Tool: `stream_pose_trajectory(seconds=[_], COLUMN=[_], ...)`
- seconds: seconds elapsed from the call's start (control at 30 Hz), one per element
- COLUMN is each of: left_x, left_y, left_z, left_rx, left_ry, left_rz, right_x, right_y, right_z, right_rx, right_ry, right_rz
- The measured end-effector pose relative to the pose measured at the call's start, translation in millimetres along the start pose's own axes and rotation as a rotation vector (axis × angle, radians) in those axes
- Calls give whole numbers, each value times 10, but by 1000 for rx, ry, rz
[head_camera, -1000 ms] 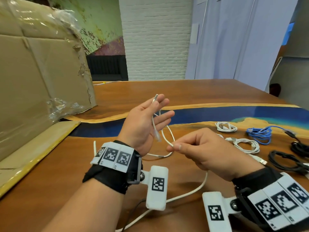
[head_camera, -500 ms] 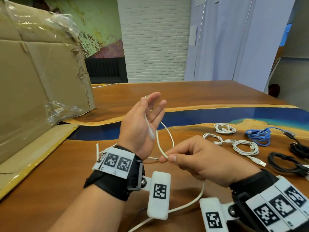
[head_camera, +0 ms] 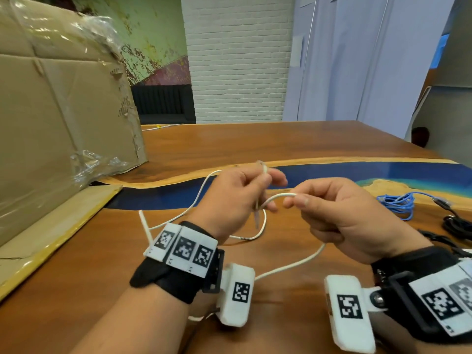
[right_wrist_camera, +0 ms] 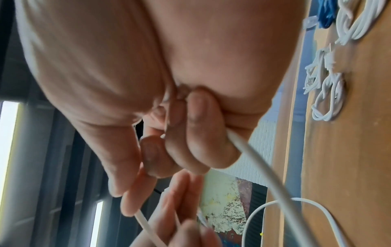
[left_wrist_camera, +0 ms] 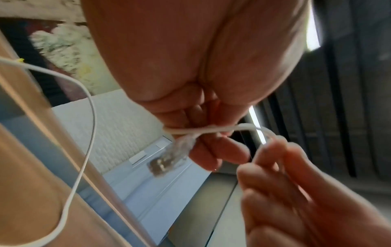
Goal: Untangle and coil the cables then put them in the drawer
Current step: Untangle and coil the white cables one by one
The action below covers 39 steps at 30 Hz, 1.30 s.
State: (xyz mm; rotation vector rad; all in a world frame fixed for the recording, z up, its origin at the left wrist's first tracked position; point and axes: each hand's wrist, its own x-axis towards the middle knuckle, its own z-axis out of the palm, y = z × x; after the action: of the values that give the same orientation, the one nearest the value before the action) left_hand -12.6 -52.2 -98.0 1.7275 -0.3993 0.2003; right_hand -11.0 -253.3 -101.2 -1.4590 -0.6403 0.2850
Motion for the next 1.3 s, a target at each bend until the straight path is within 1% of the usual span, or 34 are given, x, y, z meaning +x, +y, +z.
stream_pose_trajectory(seconds=[0.03,0.1,0.2,0.33,0.43,0.53,0.57,0.63,0.7,0.73,0.83,0.9,0.97,1.07,1.13,1.2,1.23,1.3], left_x=[-30,-66,-68,-78,-87,-83,-78,-53,-17,2,50,63,70,62,38,-2,-25,-62], left_y=[9,20,19,57,89,147,163,179,180,168,84,21,-26,-67,-59,-26,2,60], left_z=[50,103,55,-1,-15,-11,-5,7,24,32,49,36,19,45,58,63,60,54], left_rx=[64,41,-55,-232,-324,-500,-582,-758,-874,-886,-767,-587,-370,-136,-25,-9,-36,-128], left_ry=[-84,-204,-220,-274,-285,-298,-291,-233,-115,-38,166,218,214,120,15,-128,-171,-205], left_rz=[-18,-92,-133,-202,-216,-200,-191,-152,-90,-66,-65,-99,-126,-164,-207,-245,-265,-298], right_x=[-6,-2,39,76,70,79,86,97,97,93,70,59,55,50,42,41,45,53], right_y=[-9,-7,53,94,74,105,130,178,217,230,258,254,223,141,68,10,-4,0], right_z=[-25,-63,-87,-55,-81,-78,-65,-2,96,156,304,349,351,318,279,198,140,36], right_rx=[11,4,12,63,140,199,209,210,186,167,84,15,-20,14,49,108,140,180], right_ry=[-2,55,203,320,354,323,302,250,177,132,-13,-82,-90,-16,52,138,188,276], right_rz=[-19,-36,-27,-25,-10,79,120,202,268,294,369,399,377,274,195,108,68,24])
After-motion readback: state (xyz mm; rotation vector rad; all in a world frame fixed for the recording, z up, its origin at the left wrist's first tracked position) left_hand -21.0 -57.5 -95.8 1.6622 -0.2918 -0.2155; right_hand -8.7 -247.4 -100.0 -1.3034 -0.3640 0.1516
